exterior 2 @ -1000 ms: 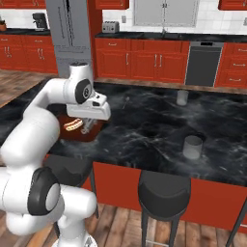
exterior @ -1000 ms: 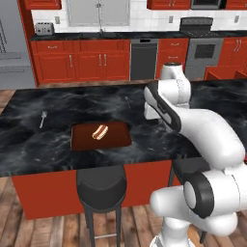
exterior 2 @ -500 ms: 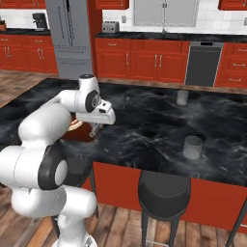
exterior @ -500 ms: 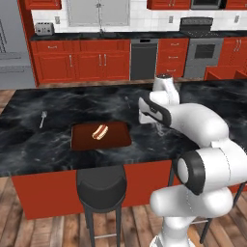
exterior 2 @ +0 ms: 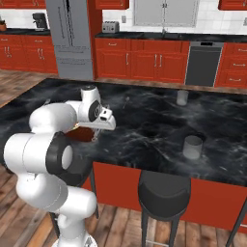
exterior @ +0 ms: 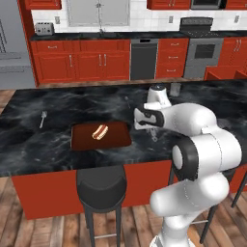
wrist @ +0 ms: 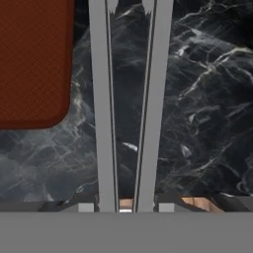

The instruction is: Take the tongs from the drawer on the left and place them on the dining counter next to the tray containing the hot dog.

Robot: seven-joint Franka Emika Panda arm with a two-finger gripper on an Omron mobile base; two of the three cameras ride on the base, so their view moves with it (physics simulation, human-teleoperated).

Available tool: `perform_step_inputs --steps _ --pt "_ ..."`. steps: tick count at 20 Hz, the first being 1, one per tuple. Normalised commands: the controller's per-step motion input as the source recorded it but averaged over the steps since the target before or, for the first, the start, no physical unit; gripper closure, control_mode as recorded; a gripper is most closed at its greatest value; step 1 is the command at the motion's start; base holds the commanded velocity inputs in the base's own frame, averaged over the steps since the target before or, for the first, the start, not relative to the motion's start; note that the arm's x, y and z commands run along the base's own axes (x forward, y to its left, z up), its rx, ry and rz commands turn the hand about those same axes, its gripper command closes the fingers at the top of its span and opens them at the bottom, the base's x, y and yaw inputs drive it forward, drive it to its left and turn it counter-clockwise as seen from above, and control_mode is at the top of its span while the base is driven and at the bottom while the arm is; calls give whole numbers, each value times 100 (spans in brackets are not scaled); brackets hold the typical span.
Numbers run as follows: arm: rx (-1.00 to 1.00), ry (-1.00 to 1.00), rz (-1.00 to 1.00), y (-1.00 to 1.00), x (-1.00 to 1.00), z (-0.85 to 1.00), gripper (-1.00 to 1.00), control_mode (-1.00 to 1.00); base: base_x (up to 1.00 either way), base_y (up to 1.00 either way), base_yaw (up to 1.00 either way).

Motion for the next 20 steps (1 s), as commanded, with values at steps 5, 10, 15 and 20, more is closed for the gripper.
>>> perform_step_inputs --steps 5,10,15,20 --pt "0 0 0 12 25 -36 100 -100 0 0 0" --pt "0 0 0 5 28 -21 100 -100 0 0 0" --pt "0 0 0 0 35 -12 100 -100 0 0 0" --pt "0 0 0 0 30 -16 100 -100 0 0 0"
